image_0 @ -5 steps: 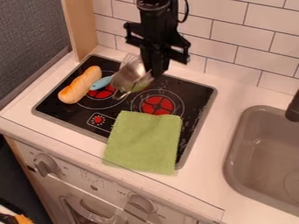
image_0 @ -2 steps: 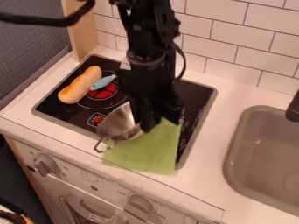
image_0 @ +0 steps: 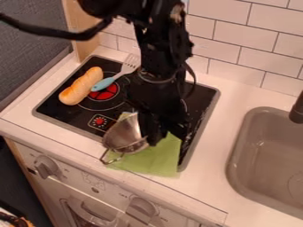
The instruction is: Put the silver pot on the green cloth
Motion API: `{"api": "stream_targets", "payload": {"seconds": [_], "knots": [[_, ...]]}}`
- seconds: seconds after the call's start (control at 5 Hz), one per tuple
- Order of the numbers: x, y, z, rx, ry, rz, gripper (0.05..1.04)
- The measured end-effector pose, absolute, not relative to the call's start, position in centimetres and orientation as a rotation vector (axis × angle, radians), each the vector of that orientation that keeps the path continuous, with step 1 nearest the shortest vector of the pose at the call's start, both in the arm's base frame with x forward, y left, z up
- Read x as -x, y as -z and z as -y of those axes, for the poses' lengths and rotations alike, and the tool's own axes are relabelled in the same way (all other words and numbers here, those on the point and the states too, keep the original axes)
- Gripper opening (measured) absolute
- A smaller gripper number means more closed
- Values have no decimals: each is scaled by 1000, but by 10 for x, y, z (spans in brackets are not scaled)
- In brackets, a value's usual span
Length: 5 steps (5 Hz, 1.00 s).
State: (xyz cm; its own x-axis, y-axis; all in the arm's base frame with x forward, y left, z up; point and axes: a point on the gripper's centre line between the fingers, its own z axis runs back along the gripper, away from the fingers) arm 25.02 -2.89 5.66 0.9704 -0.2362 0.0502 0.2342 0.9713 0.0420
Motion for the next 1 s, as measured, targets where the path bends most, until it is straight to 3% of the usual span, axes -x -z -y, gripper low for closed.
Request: {"api": "stream_targets", "payload": {"seconds": [0.2,0.6,0.8,1.0], "knots": [[-250,-51,32,-36,241,37,251],[-246,-67,42,2,256,55,846],[-246,-76,44,21,250,79,1018],[-247,-77,41,19,215,81,1010]]}}
